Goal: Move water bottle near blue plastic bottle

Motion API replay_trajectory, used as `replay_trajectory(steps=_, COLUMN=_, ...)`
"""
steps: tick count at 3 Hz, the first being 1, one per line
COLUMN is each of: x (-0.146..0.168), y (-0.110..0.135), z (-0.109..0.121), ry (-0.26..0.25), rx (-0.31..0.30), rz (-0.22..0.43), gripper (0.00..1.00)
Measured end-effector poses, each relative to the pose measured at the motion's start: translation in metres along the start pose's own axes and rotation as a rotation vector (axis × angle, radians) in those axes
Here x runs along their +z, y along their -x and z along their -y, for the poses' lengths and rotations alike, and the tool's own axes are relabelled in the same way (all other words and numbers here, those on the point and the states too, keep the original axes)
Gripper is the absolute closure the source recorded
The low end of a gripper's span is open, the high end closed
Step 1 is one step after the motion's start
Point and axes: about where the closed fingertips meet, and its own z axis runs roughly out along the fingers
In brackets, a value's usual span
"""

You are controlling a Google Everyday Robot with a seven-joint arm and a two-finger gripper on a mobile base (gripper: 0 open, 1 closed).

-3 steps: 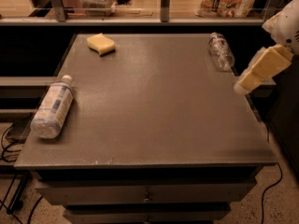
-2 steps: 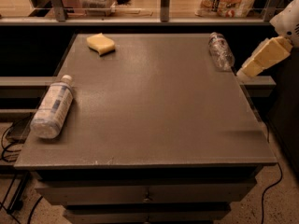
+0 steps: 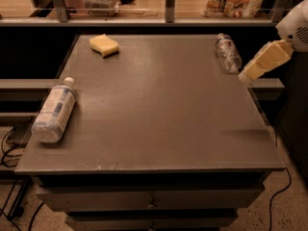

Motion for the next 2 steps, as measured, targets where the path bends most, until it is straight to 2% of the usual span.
replay_trajectory(steps=1, x=0.035, y=0.004, z=0.015, ry=0.006, rx=0.130, rz=0.057, gripper=0.00)
replay_trajectory(steps=2, x=0.084, y=0.007, z=0.046, ry=-0.022, rx=0.291, rz=0.138, gripper=0.00)
